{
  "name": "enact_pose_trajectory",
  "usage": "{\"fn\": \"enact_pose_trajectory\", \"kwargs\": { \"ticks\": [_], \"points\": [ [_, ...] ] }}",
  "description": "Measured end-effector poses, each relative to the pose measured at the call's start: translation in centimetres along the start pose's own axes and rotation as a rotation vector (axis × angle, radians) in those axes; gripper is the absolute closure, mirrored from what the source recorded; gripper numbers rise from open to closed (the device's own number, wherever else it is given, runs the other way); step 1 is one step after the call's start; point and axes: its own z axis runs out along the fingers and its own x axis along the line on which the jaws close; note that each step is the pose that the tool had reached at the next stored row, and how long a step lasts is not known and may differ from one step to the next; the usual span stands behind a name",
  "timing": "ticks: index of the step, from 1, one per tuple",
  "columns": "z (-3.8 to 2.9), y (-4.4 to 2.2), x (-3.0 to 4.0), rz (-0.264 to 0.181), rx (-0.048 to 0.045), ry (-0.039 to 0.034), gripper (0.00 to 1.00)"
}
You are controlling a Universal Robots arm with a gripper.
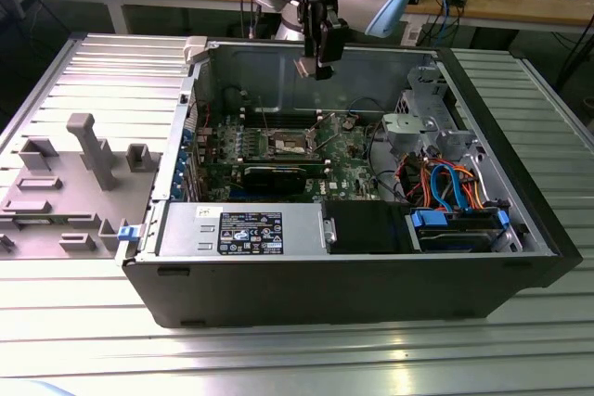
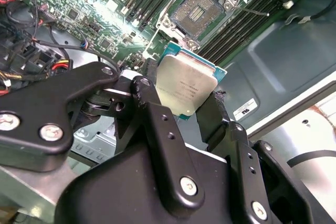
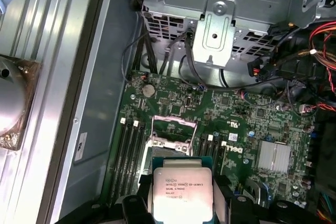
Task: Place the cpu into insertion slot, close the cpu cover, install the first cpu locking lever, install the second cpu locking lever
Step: 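Place the cpu into insertion slot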
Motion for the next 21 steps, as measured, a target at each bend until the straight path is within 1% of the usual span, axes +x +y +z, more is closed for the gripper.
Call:
{"fn": "enact_pose_trajectory", "kwargs": {
  "ticks": [1, 2, 5, 6, 8, 9, 10, 13, 21],
  "points": [
    [0.02, 0.0, 0.0, 0.017, -0.0003, -0.0016, 0.46],
    [0.05, 0.0, 0.0, 0.023, -0.0004, -0.0019, 0.46],
    [0.29, -0.02, -0.01, 0.024, -0.0004, -0.0022, 0.46],
    [0.46, -0.04, -0.01, 0.024, -0.0004, -0.0023, 0.46],
    [0.68, -0.06, -0.01, 0.033, -0.0001, -0.0034, 0.46],
    [0.78, -0.07, -0.01, 0.048, 0.0005, -0.0047, 0.46],
    [0.97, -0.09, -0.02, 0.075, 0.0019, -0.0067, 0.46],
    [1.29, -0.11, -0.02, 0.114, 0.002, -0.0098, 0.46],
    [1.53, -0.14, -0.03, 0.119, 0.0023, -0.0102, 0.46]
  ]
}}
